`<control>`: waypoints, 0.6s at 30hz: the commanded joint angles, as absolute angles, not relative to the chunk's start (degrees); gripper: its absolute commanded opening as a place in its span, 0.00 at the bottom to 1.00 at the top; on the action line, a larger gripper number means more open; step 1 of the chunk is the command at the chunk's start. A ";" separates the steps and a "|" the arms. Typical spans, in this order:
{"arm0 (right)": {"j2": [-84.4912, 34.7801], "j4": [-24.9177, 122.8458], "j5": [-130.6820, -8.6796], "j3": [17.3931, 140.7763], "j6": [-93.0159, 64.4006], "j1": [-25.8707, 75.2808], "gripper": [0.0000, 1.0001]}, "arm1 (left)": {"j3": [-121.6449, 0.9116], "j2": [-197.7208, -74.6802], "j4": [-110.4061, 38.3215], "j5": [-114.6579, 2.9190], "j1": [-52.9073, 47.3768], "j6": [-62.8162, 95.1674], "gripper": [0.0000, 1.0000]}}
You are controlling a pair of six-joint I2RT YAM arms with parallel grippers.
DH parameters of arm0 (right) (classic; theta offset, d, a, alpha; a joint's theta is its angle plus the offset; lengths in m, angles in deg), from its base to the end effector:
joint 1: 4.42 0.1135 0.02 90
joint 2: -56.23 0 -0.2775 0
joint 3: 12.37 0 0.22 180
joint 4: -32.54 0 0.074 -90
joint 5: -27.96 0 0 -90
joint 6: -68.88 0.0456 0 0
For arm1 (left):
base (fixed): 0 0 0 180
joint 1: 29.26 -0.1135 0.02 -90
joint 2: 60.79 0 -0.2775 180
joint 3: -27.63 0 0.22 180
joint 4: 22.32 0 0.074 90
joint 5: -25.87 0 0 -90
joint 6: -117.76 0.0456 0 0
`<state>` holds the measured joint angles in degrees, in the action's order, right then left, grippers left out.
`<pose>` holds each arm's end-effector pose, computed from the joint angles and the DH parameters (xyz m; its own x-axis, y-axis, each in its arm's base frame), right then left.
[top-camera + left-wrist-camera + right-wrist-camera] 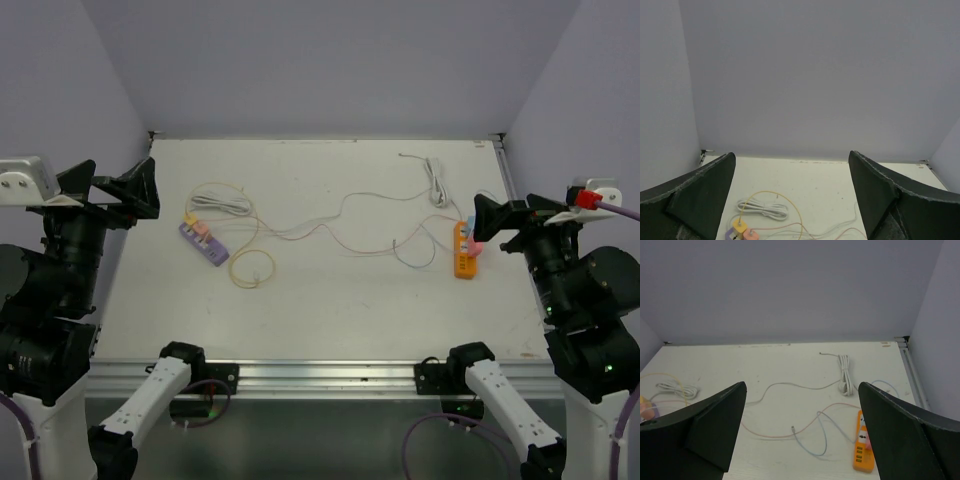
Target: Pull the plug off the socket
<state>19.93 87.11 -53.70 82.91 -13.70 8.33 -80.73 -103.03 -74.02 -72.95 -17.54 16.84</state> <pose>0.0293 -0.0002 0.4755 0.0644 0.1456 -0.9872 -0.0863 0.9864 0.1398 0.0200 0.0030 0.5309 0.2289 -0.2387 -0.9437 0.1005 0.9701 -0.2210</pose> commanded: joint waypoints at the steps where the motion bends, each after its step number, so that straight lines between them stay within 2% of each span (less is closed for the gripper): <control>1: 20.28 85.55 -53.60 83.52 -14.53 8.59 0.99 | -80.92 -103.25 -74.27 -73.62 -17.14 17.21 1.00; 18: 16.95 86.77 -52.63 78.78 -9.96 8.67 0.99 | -76.27 -103.33 -73.83 -72.04 -17.14 16.24 0.99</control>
<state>19.52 86.98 -53.55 79.94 -11.82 8.33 -77.52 -103.01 -73.91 -72.95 -17.49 16.79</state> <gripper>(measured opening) 0.986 0.994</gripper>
